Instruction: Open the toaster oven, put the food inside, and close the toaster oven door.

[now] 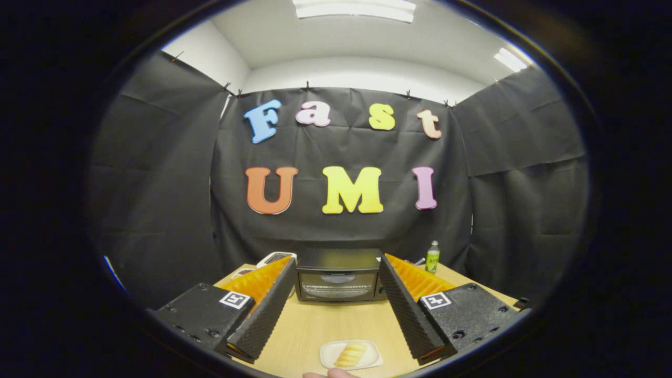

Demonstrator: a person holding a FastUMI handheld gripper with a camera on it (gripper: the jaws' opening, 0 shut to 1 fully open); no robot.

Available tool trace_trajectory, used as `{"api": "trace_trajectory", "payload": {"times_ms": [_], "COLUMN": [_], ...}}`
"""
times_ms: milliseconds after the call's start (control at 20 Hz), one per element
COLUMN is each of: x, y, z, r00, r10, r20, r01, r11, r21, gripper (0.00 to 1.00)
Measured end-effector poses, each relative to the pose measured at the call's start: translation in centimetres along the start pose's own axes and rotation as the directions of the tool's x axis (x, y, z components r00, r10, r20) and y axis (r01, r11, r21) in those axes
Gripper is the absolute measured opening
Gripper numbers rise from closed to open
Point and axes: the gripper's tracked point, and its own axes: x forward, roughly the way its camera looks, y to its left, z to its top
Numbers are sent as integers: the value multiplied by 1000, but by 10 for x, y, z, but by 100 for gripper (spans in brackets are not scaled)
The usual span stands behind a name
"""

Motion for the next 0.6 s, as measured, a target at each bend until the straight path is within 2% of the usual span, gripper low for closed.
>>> {"api": "trace_trajectory", "payload": {"times_ms": [350,600], "x": [26,86], "y": [-11,-8], "z": [-13,-22], "r00": [998,991], "r10": [46,104], "r20": [-35,-82], "r01": [-45,-108], "r11": [999,992], "r21": [19,-57], "gripper": [100,100]}}
